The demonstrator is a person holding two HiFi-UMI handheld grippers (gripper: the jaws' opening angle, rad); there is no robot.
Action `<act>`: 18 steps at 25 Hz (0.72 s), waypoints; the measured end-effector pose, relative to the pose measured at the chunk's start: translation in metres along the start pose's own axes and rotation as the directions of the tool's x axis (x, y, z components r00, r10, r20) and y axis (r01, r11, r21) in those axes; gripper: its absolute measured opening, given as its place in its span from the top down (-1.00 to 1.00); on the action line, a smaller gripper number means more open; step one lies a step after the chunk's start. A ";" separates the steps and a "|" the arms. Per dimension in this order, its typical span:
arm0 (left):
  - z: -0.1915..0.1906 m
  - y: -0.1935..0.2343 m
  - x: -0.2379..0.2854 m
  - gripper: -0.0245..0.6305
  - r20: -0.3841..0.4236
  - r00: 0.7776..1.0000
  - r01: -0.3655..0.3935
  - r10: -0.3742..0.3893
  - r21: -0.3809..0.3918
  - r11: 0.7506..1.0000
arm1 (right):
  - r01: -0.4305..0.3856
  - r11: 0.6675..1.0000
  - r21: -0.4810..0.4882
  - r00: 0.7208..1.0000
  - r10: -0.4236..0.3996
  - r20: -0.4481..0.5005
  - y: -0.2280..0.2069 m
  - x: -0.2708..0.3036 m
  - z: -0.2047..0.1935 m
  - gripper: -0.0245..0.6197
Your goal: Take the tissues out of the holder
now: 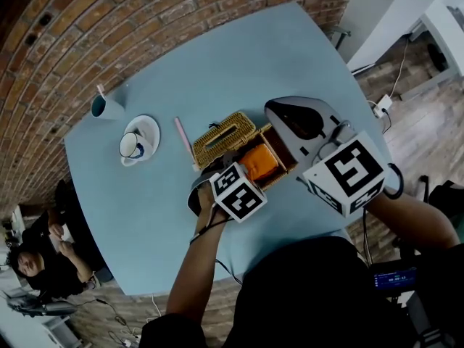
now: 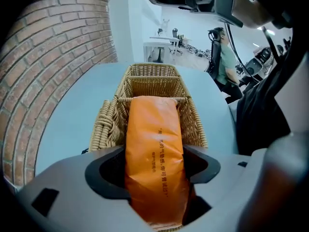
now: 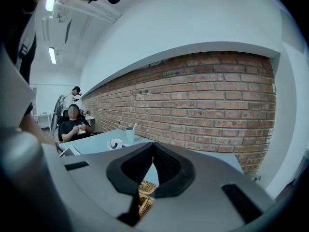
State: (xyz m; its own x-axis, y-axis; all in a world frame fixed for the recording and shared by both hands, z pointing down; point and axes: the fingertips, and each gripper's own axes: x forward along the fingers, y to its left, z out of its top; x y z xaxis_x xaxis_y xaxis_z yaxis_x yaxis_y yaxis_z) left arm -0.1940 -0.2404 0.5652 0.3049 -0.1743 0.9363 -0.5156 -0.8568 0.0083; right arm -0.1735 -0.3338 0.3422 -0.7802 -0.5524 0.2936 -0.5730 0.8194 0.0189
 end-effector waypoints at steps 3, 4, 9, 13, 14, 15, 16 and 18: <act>0.000 0.000 0.004 -0.08 -0.010 0.999 -0.032 0.033 0.027 0.999 | -0.002 1.000 0.010 1.000 0.002 -0.005 0.000 0.001 -0.003 0.91; 0.000 0.000 0.005 -0.07 -0.014 0.999 -0.037 0.037 0.034 0.999 | -0.004 1.000 0.011 1.000 0.004 -0.005 0.000 0.002 -0.003 0.91; 0.000 -0.003 0.006 0.06 0.006 0.999 -0.037 0.037 0.045 0.998 | -0.009 1.000 0.014 1.000 0.009 -0.002 0.003 0.004 -0.003 0.91; -0.003 0.000 0.005 0.09 0.012 0.999 -0.048 0.048 0.019 0.999 | -0.008 1.000 0.009 1.000 0.008 0.002 0.003 0.003 0.000 0.91; -0.003 0.001 0.004 0.10 0.018 0.999 -0.047 0.047 0.004 0.999 | -0.006 1.000 0.008 1.000 0.006 0.003 0.003 0.002 0.001 0.91; -0.002 0.002 0.002 0.11 0.027 0.999 -0.045 0.045 -0.012 0.999 | -0.004 1.000 0.007 1.000 0.004 0.004 0.003 0.001 0.001 0.91; -0.002 0.002 0.000 0.11 0.038 0.998 -0.042 0.043 -0.028 0.999 | -0.003 1.000 0.006 1.000 0.003 0.005 0.002 0.001 0.001 0.91; -0.001 0.002 -0.004 0.11 0.059 0.997 -0.036 0.040 -0.053 0.998 | -0.001 1.000 0.003 1.000 0.001 0.004 0.002 -0.001 0.000 0.91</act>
State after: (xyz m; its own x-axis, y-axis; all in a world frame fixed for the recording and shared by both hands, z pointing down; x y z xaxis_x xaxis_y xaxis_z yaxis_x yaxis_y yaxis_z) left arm -0.1973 -0.2413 0.5613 0.3309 -0.2364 0.9136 -0.5678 -0.8231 -0.0073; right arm -0.1738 -0.3316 0.3415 -0.7819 -0.5521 0.2896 -0.5728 0.8196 0.0161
